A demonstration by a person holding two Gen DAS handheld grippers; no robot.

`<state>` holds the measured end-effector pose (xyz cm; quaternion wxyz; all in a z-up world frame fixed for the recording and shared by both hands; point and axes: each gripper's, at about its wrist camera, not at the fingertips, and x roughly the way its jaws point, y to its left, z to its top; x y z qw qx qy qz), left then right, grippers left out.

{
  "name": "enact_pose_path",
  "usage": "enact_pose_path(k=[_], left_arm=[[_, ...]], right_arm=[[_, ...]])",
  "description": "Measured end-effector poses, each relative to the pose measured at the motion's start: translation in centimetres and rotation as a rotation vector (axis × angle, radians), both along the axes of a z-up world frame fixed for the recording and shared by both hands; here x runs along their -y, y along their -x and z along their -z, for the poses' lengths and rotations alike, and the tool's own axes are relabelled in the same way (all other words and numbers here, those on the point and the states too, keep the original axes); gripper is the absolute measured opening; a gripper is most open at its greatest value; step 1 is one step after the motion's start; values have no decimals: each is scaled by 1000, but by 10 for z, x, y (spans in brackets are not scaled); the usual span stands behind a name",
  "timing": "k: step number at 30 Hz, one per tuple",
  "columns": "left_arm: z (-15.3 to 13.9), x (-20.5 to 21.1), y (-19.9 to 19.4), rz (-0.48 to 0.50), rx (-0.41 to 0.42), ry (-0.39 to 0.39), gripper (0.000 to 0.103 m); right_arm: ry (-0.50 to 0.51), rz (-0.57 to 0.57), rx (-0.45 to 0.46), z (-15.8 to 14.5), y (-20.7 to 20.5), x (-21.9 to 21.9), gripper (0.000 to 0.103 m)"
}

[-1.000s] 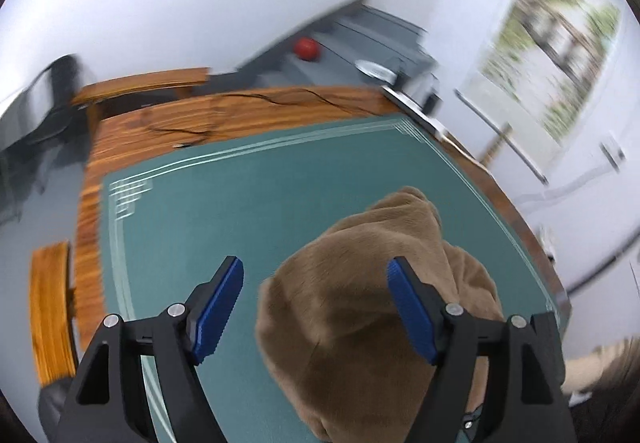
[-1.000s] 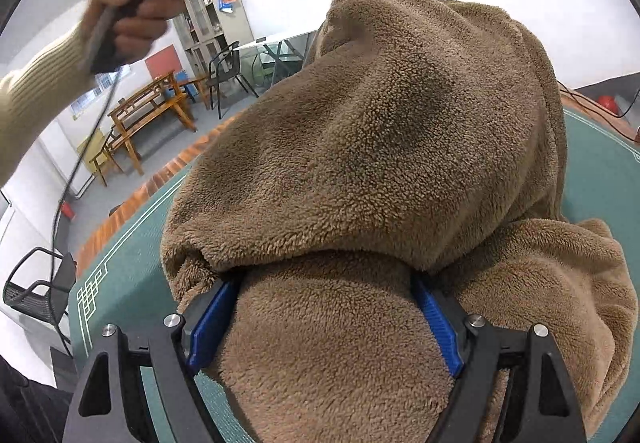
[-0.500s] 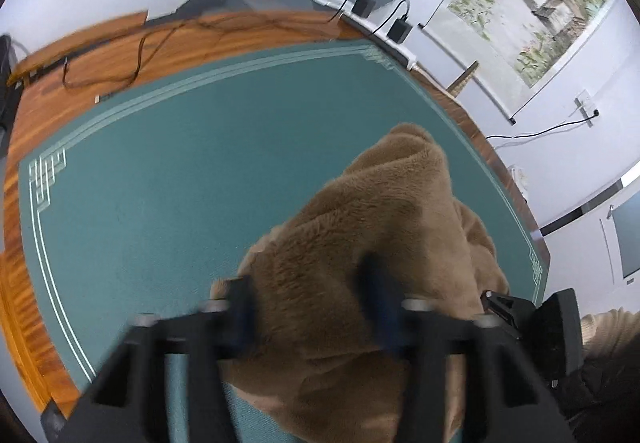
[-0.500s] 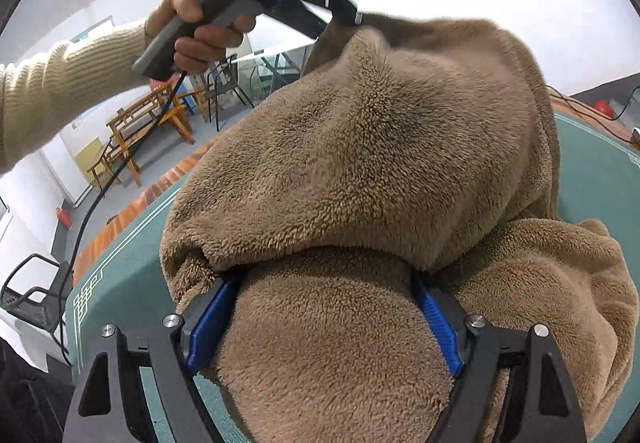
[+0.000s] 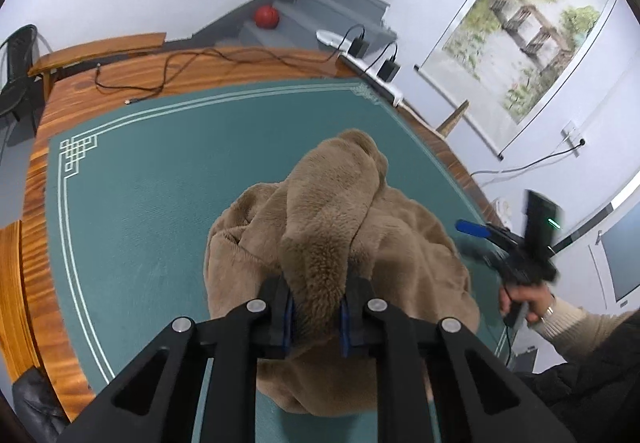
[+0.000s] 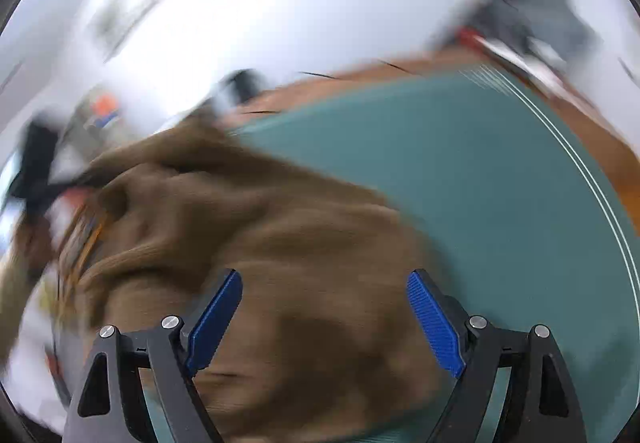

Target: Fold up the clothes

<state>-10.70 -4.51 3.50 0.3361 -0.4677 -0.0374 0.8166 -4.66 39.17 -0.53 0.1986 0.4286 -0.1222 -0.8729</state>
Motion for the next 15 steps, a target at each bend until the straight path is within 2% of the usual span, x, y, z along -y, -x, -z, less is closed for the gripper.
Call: enact_pose_path(k=[3,5,7,8,9,13,14,15], left_arm=[[-4,4,-9,-4,-7,-11,19],[-1,4,-11,-6,0,-7,19],[4,3,-10,-10,13,0,19],[7,3,-9,-13,20,4,19],[10,2,-7,-17,26,8,19],[23,-7,2,-20,45,51,19],[27,-10,5,-21,43,75,19],[32,-13,9,-24,42,99,19]], right_arm=[[82,104,141,31,11,-57,87],[81,103,174,43,15,-65,86],[82,90,160,43,17,-65,81],[89,76,163,44,18,-61,76],[99,56,170,45,20,-57,65],[88,-30,191,50,19,-37,43],[112,-42,209,54,20,-36,38],[118,-41,208,55,18,-34,38]])
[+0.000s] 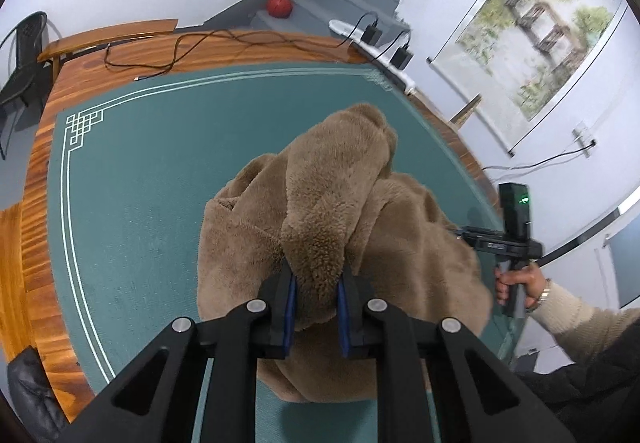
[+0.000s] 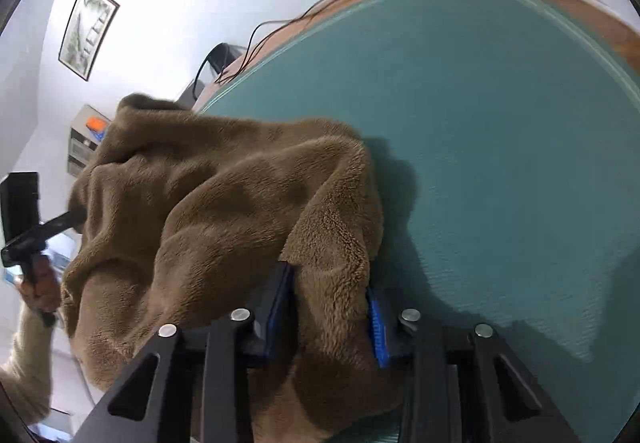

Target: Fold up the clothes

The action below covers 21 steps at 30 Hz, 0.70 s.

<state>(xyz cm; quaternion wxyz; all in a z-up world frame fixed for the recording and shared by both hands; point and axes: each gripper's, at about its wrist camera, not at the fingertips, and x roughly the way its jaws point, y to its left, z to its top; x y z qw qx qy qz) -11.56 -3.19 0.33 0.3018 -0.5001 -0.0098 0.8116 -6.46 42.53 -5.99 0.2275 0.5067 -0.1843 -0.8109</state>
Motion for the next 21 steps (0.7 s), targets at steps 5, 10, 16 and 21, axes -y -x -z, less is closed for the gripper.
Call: enact_pose_path(k=[5,10,16,21], left_arm=[[19,-5,19,-6,23,33,20],[36,-9,40,-14,63,47,35],[51,-10,54,-32,91,57,58],[56,-6,58,-60,104,42,63]], right_arm=[[42,22,14,-1,-6,-2,38],[33,26,-15,-2,-15,0,38],[-9,66,-66,-7,-27,3,38],[-87,78,-33,-8,-28,23,22]])
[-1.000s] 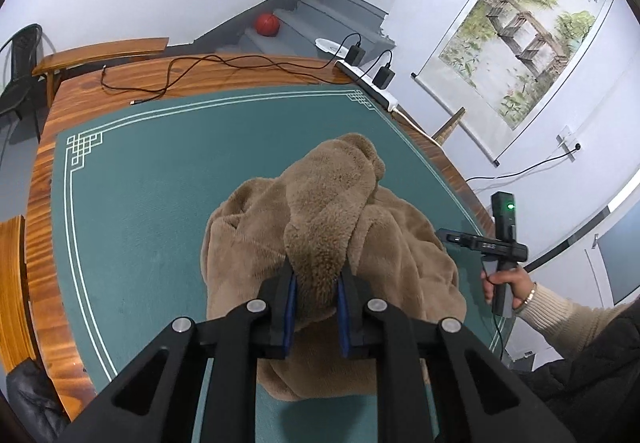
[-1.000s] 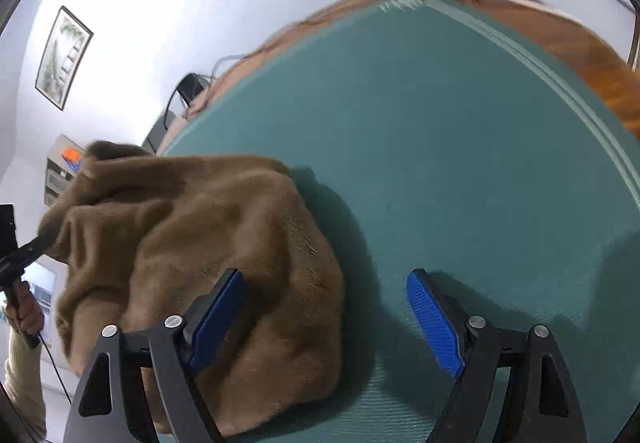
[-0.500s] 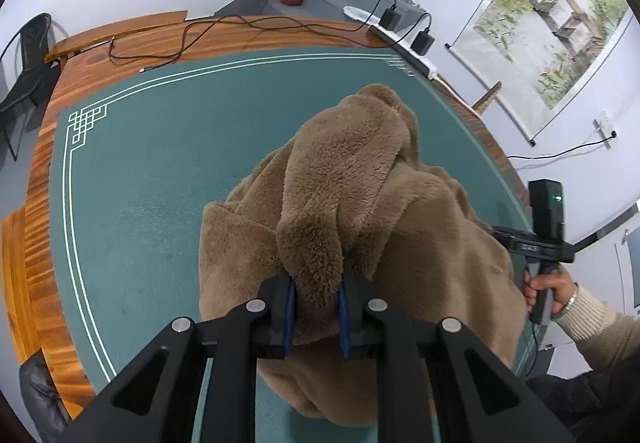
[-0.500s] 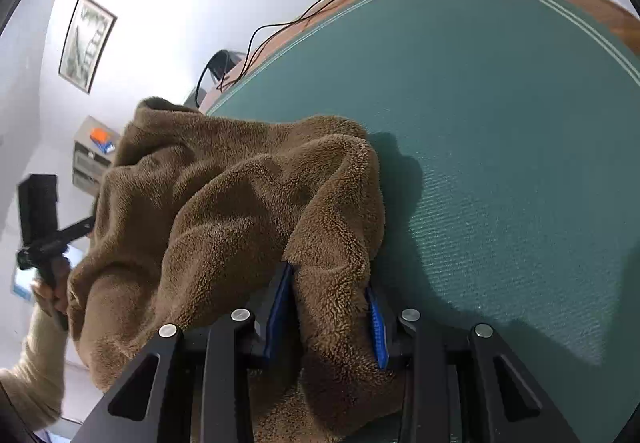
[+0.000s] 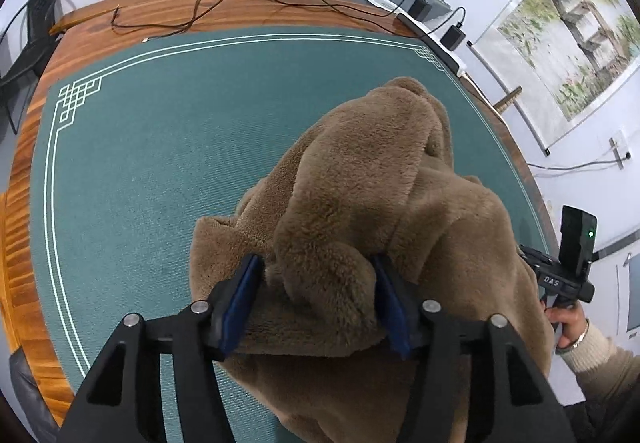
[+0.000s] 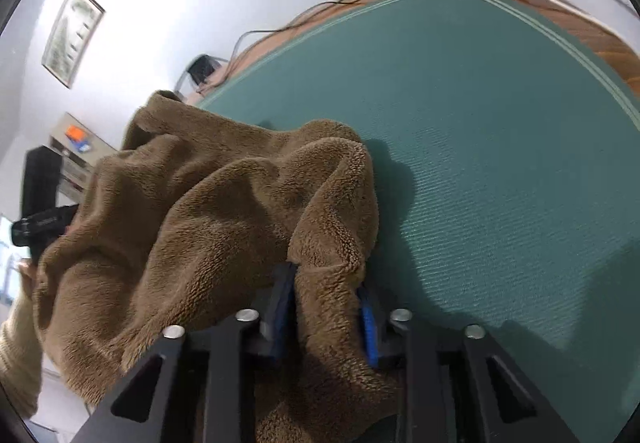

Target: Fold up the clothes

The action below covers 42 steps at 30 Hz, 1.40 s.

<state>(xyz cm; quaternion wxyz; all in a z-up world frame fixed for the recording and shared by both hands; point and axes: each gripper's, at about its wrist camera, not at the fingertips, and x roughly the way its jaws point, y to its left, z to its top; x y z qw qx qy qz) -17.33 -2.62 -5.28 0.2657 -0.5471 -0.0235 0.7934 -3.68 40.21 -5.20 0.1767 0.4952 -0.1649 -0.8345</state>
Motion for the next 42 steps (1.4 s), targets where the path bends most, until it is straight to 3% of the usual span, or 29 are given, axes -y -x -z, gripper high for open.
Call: enact_pose_path(k=[2,5,8,14,17,19,20,21,22,24,26,28,30,33,35,40,42], left_arm=[[0,1,0,-7,0,0,66],[-1,4,4,-34,-18,36,78],[-3,8,13,-67,-36,58,80],[1,-4,33,-60,-16,63,81],[5,-13,38,-43,-5,71,80],[7,-14,40,-45,9,50,79],[8,-13,42,-41,21,27,70],[8,-12,43,-37,34,6,56],[9,-11,43,-34,46,-14,49],[7,-9,43,-31,51,-25,25],[2,-9,40,-34,40,-26,21],[-3,-8,38,-41,29,-31,17],[-16,-2,33,-68,-5,-49,14],[-49,10,13,-126,-83,-93,12],[-75,17,-3,-157,-142,-118,12],[-138,22,-56,-188,-286,-156,12],[-158,21,-88,-181,-333,-164,12]], right_arm=[[16,2,-25,-7,-5,3,20],[28,-49,-94,-31,-23,-1,19],[14,-94,-99,-38,-32,4,19],[66,-73,-54,-19,-12,4,20],[72,-53,-35,-12,6,15,24],[75,-27,-14,-8,5,8,38],[83,-13,-4,-5,3,4,53],[98,-2,2,-4,1,0,57],[114,8,7,-2,-1,-4,57],[127,10,11,0,1,-2,57],[141,6,15,3,5,3,57],[153,15,27,8,15,10,53],[158,26,41,12,23,15,25],[176,50,16,2,23,17,17],[130,58,-42,-17,22,19,16],[-118,29,-302,-91,1,29,14],[-133,9,-383,-119,-18,22,14]])
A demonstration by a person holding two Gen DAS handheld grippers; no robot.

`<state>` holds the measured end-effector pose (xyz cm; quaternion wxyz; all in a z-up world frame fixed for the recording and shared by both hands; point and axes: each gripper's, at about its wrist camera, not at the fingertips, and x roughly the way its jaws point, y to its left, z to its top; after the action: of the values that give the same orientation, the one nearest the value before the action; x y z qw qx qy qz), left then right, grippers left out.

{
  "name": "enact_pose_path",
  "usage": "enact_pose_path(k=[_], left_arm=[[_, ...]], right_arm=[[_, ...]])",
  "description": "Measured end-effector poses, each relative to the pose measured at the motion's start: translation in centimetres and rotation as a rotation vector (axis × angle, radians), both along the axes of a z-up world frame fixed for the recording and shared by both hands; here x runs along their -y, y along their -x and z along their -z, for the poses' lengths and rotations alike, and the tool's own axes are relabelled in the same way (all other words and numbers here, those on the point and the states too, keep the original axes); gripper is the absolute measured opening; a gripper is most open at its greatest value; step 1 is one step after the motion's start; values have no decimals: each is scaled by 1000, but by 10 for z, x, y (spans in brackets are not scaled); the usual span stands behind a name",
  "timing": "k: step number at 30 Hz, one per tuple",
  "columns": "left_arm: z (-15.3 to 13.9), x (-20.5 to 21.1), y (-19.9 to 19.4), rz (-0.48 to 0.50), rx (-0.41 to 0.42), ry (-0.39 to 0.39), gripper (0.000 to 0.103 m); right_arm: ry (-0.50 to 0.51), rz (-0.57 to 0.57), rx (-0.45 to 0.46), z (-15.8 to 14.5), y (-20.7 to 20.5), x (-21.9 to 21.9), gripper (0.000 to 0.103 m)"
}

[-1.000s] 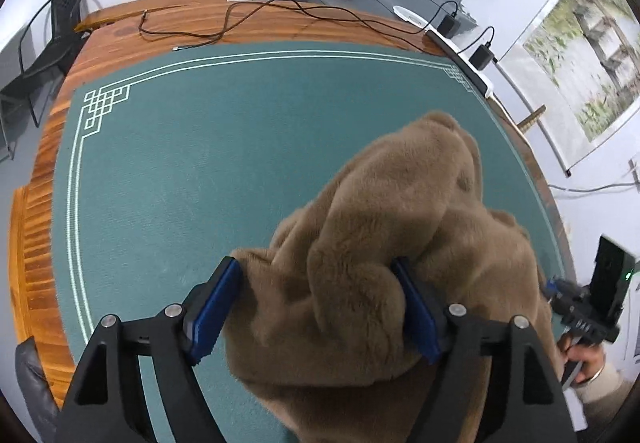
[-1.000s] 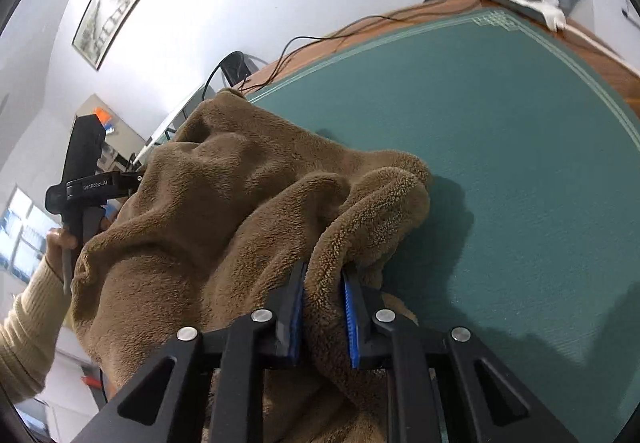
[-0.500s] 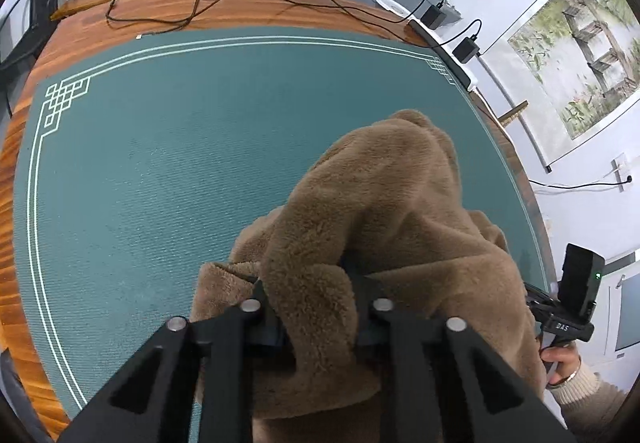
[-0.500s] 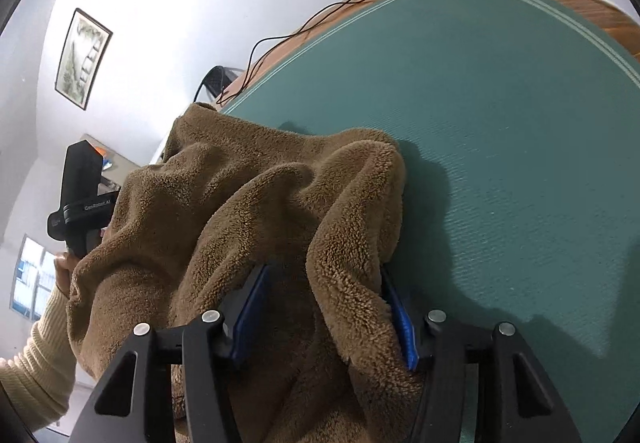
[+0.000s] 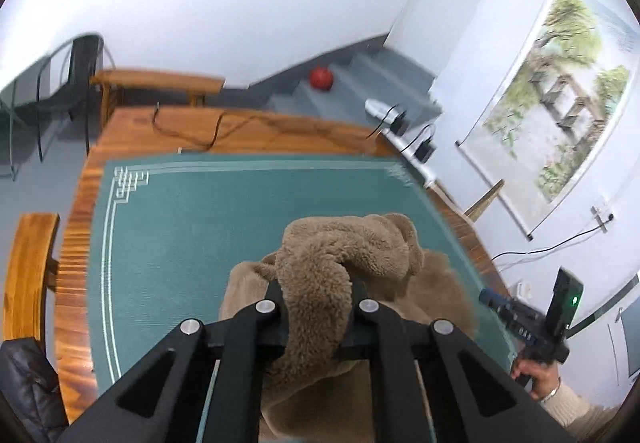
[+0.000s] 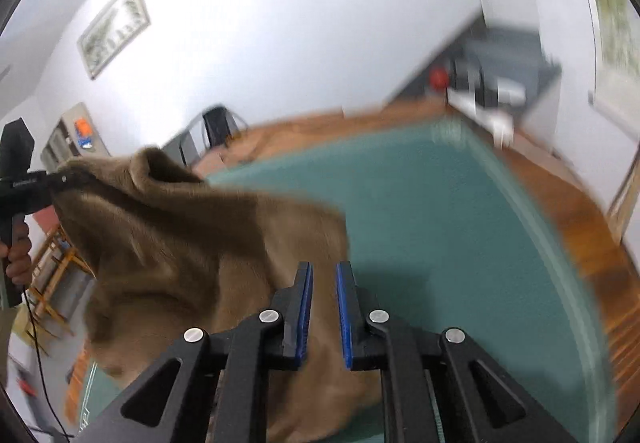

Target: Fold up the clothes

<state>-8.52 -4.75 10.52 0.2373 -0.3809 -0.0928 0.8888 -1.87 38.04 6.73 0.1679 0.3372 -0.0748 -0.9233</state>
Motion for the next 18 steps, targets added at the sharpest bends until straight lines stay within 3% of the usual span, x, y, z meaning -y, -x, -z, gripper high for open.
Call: enact_pose_path(k=[3,7,8,9,11,18], left_arm=[[-21,-1,-52,1,-59,20,12],[-24,4,-104,-42,-84,68,12],[-22,7,-112,-64,-75,73,12],[-21,9,-117,-86,-64,69,12],[-20,15,-128,-128,-49,57,12],[-16,45,-165,-248,-28,51,12]], right_arm=[[-3,-41,-69,-27,-27,-9,14],[71,-111,32,-1,-36,-19,16],[63,-100,51,8,-36,-23,27],[54,-88,69,17,-36,-26,53],[38,-73,99,35,-31,-33,88],[-5,-177,188,78,3,-38,88]])
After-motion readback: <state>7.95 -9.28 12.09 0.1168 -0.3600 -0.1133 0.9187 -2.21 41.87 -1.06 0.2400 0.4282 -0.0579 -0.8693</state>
